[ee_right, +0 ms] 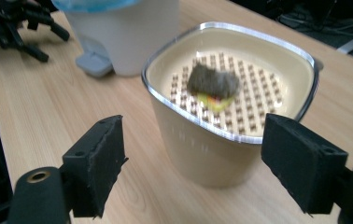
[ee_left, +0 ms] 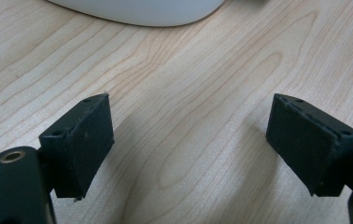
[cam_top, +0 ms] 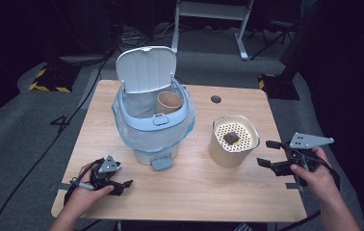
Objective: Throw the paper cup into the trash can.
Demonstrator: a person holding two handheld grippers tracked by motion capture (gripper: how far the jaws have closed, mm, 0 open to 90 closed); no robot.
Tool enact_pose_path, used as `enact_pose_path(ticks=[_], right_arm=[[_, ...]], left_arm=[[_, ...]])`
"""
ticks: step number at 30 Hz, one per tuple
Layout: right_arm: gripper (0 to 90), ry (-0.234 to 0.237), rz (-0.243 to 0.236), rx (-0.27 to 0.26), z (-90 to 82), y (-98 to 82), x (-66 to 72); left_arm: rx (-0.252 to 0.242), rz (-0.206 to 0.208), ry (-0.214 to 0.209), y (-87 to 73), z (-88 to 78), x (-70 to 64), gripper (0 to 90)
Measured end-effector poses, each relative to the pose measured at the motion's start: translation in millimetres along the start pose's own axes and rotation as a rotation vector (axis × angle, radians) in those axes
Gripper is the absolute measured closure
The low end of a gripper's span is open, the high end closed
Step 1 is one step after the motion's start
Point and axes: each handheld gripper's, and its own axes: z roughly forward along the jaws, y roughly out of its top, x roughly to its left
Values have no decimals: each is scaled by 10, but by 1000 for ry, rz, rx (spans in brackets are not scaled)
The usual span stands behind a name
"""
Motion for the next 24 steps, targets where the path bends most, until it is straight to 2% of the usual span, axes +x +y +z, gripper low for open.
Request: enact_pose_path(ticks=[5, 11, 14, 18, 24], right_arm=[[219, 3, 37, 30, 53, -296, -11], [213, -21, 46, 100, 225, -639, -19], [208, -13, 58, 135, 343, -812, -16], [203, -5, 67, 173, 460, -965, -1], [193, -42, 86, 210, 596, -1112, 30]], left_arm=[[0, 0, 0, 0, 0, -1, 152], [-3, -13, 4, -8, -5, -14, 155], [-2, -17, 4, -10, -8, -14, 158], [-6, -20, 9, -14, -14, -8, 174], [-13, -33, 15, -22, -23, -4, 200]])
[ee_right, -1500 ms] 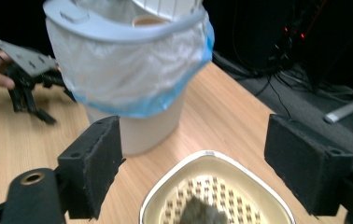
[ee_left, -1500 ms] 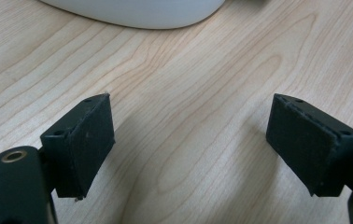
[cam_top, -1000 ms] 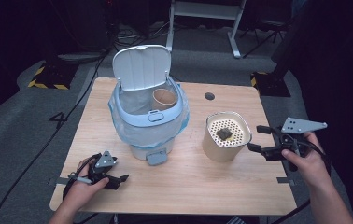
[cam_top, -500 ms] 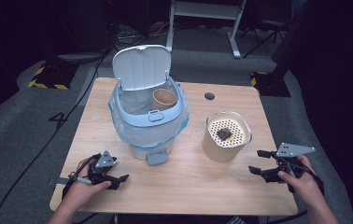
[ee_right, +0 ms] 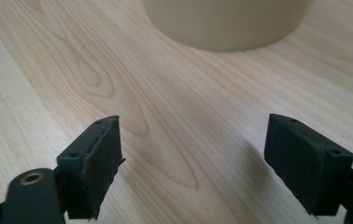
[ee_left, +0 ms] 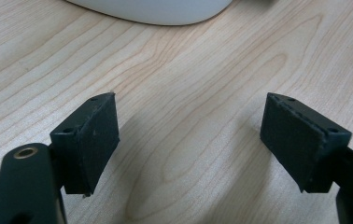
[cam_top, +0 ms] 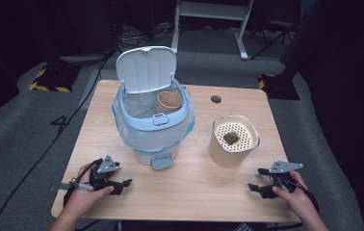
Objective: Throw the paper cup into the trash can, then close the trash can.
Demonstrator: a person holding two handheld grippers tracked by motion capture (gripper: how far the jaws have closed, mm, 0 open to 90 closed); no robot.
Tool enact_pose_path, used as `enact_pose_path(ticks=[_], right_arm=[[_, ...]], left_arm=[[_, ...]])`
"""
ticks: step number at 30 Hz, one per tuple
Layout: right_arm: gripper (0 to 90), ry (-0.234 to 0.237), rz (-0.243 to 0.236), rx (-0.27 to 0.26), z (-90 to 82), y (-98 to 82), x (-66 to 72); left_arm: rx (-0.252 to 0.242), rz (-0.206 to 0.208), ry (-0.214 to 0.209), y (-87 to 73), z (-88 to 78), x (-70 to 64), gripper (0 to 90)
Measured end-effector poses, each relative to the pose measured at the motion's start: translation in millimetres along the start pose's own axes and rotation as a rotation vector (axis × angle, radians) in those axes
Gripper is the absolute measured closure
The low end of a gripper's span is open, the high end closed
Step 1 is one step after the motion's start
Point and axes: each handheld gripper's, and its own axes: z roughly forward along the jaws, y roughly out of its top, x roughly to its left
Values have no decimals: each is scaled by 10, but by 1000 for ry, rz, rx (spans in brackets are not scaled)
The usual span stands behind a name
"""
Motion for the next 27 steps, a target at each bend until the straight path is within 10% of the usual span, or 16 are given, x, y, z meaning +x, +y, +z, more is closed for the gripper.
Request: enact_pose_path(ticks=[11, 27], right_arm=[[113, -150, 58, -48, 111, -31, 70], [111, -154, 66, -48, 116, -27, 78]], left_arm=[[9, -51, 66, -4, -32, 36, 225], [-69, -45, 33, 138, -345, 67, 244]])
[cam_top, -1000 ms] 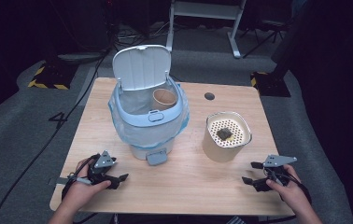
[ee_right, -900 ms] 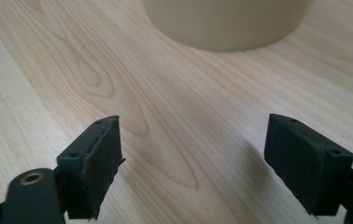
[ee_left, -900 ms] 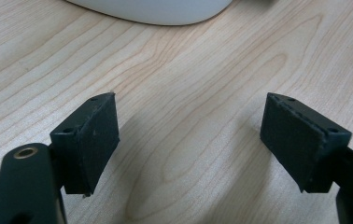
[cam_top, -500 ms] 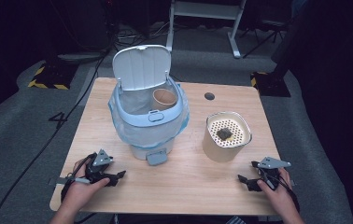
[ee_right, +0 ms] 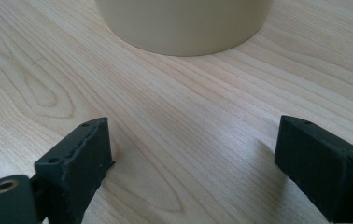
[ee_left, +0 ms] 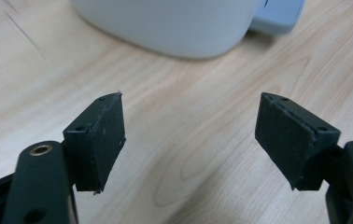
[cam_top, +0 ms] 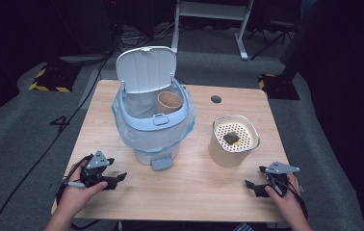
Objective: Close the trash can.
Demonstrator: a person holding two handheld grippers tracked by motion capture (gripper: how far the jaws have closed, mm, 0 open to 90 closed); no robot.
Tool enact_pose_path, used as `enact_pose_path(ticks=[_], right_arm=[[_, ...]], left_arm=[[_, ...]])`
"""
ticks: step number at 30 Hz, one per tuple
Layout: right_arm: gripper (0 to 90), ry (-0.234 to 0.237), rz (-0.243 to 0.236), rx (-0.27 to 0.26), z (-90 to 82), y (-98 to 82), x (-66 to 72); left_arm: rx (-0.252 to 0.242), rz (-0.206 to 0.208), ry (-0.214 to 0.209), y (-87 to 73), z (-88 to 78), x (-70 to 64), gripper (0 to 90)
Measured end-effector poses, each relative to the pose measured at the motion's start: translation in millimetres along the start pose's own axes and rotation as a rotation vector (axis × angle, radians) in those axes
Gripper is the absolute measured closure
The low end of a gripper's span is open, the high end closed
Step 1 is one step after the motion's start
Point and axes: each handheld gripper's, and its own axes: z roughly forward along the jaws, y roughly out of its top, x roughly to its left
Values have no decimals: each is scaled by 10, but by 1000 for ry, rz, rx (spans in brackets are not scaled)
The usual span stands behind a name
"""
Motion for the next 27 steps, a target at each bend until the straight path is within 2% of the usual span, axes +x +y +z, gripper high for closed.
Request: enact_pose_path(ticks=[3, 6, 13, 17, 24, 27], right_arm=[[111, 0, 0, 0, 0, 0, 0], [111, -1, -1, 0, 0, -1, 1], [111, -1, 0, -1, 0, -2, 1], [111, -1, 0, -1, 0, -2, 1], [111, -1, 0, 0, 0, -1, 1], [111, -1, 0, 0, 0, -2, 1]], left_arm=[[-47, 6, 20, 118, -134, 9, 239], [-60, -4, 35, 226, -246, 21, 237], [-136, -32, -34, 511, -470, 53, 262], [-158, 7, 1, 703, -541, 74, 275], [-252, 10, -4, 1038, -712, 93, 275], [-310, 10, -7, 1143, -799, 112, 276]])
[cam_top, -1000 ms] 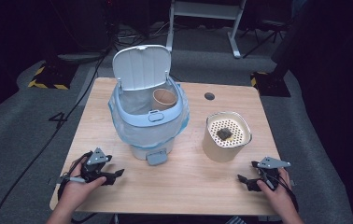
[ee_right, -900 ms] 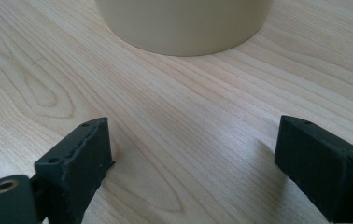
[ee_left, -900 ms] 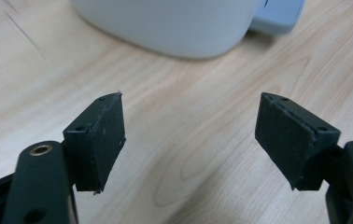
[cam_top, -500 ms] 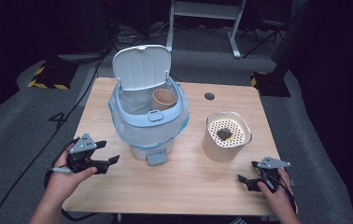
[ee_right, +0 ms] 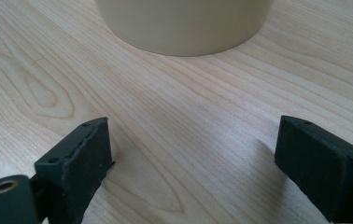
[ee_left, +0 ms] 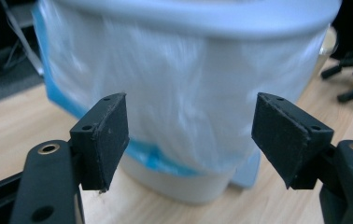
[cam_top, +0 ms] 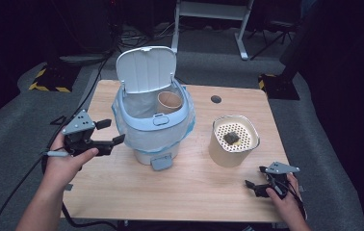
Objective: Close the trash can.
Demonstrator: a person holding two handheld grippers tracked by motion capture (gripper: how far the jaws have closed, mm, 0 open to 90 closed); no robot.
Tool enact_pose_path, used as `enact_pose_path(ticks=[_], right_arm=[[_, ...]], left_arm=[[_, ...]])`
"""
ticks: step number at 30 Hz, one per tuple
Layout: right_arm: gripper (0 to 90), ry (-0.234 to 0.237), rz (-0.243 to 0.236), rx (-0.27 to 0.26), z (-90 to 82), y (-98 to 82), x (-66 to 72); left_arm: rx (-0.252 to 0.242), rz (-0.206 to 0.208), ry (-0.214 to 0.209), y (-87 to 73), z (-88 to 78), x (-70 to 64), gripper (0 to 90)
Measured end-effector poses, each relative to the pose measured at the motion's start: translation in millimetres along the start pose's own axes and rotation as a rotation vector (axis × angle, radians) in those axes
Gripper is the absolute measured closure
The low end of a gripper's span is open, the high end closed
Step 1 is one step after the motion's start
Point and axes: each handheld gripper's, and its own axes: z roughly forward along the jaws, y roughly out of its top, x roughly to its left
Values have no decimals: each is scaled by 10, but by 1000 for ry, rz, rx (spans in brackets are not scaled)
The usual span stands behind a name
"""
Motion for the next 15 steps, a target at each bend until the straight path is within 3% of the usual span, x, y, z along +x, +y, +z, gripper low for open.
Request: enact_pose_path(ticks=[6, 11, 15], right_arm=[[111, 0, 0, 0, 0, 0, 0], [111, 0, 0, 0, 0, 0, 0], [111, 0, 0, 0, 0, 0, 0]], left_arm=[[-108, 6, -36, 192, -83, 61, 286], [-191, 34, -74, 332, -106, 129, 291], [-219, 53, -89, 470, -117, 182, 282]])
